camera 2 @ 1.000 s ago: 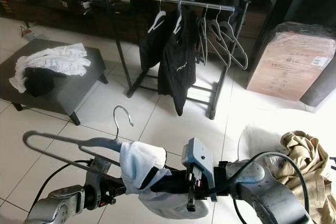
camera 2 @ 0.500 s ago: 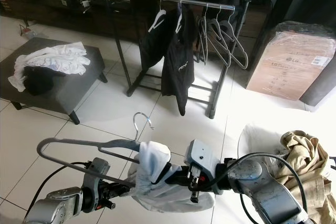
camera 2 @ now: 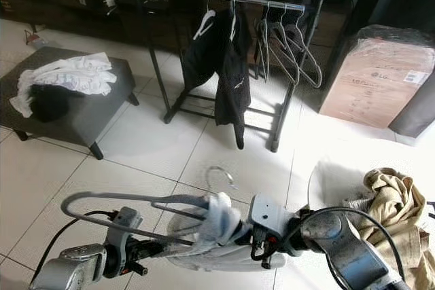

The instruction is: Hang hanger

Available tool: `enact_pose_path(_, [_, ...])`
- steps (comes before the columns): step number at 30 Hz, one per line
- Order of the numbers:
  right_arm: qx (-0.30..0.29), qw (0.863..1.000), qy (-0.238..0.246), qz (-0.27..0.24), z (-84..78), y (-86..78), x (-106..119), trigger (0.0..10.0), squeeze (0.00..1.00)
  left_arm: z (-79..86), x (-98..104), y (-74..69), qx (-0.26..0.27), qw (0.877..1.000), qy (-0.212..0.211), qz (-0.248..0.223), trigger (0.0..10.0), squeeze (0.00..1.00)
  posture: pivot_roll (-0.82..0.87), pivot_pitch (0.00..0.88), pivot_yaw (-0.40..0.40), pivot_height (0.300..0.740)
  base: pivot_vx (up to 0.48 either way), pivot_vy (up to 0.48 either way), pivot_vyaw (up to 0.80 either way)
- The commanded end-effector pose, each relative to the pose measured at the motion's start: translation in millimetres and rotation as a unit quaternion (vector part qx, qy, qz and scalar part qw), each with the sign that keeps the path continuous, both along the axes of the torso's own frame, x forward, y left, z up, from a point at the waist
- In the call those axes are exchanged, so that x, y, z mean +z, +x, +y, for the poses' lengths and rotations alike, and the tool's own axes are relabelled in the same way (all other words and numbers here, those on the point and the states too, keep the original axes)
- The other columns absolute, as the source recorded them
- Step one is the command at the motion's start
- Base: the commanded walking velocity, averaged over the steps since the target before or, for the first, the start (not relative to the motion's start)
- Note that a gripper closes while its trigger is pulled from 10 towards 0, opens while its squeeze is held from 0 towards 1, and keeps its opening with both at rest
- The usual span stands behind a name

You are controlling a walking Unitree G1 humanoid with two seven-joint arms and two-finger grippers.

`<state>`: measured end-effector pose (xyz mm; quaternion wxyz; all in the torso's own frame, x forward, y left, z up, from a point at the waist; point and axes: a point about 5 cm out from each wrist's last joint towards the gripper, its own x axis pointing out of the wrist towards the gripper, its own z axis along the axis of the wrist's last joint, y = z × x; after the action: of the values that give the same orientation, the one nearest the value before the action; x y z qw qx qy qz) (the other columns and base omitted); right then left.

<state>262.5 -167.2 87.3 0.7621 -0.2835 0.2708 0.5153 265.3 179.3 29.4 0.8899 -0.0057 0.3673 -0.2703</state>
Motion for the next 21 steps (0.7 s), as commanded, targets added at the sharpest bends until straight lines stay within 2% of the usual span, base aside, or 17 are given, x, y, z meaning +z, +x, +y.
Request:
enact_pose_path(1, [-0.022,0.998,-0.061,-0.015,-19.0,2.6,-7,0.0,0.00,15.8,1,-1.0,0.027,0.999,0.032,-0.007,0.0,0.00,-0.10,0.191,-0.026,0.740,0.000,0.000,0.00])
enact_pose_path(4, [-0.037,0.997,-0.071,-0.022,-23.8,5.1,-10,0.0,0.00,17.8,4,1.3,0.041,0.999,0.026,-0.018,0.0,0.00,-0.10,0.191,-0.025,0.740,0.000,0.000,0.00])
enact_pose_path(5, [-0.071,0.995,-0.064,-0.031,-28.5,10.8,-12,0.0,0.00,20.4,6,2.0,0.056,0.998,0.025,-0.025,0.0,0.00,-0.10,0.192,-0.024,0.740,0.000,0.000,0.00])
enact_pose_path(6, [-0.071,0.995,-0.064,-0.031,-28.5,10.8,-12,0.0,0.00,20.4,6,2.0,0.056,0.998,0.025,-0.025,0.0,0.00,-0.10,0.192,-0.024,0.740,0.000,0.000,0.00])
enact_pose_path(9, [-0.121,0.990,-0.055,-0.041,-35.8,18.3,-15,0.0,0.00,23.5,6,1.4,0.072,0.997,0.024,-0.030,0.0,0.00,-0.10,0.194,-0.024,0.740,0.000,0.000,0.00])
enact_pose_path(10, [-0.146,0.987,-0.049,-0.044,-42.0,21.1,-17,0.0,0.00,24.6,6,1.2,0.084,0.996,0.019,-0.034,0.0,0.00,-0.10,0.191,-0.023,0.740,0.000,0.000,0.00])
enact_pose_path(11, [-0.146,0.987,-0.049,-0.044,-42.0,21.1,-17,0.0,0.00,24.6,6,1.2,0.084,0.996,0.019,-0.034,0.0,0.00,-0.10,0.191,-0.023,0.740,0.000,0.000,0.00])
enact_pose_path(14, [-0.185,0.981,-0.048,-0.042,-57.8,22.9,-21,0.0,0.00,28.9,8,1.3,0.106,0.994,0.002,-0.040,0.0,0.00,-0.09,0.192,-0.022,0.740,0.000,0.000,0.00])
enact_pose_path(21, [-0.201,0.971,-0.117,-0.058,-94.4,18.8,-30,0.0,0.00,38.8,11,2.5,0.143,0.989,-0.007,-0.048,0.0,0.00,-0.09,0.194,-0.022,0.740,0.000,0.000,0.00])
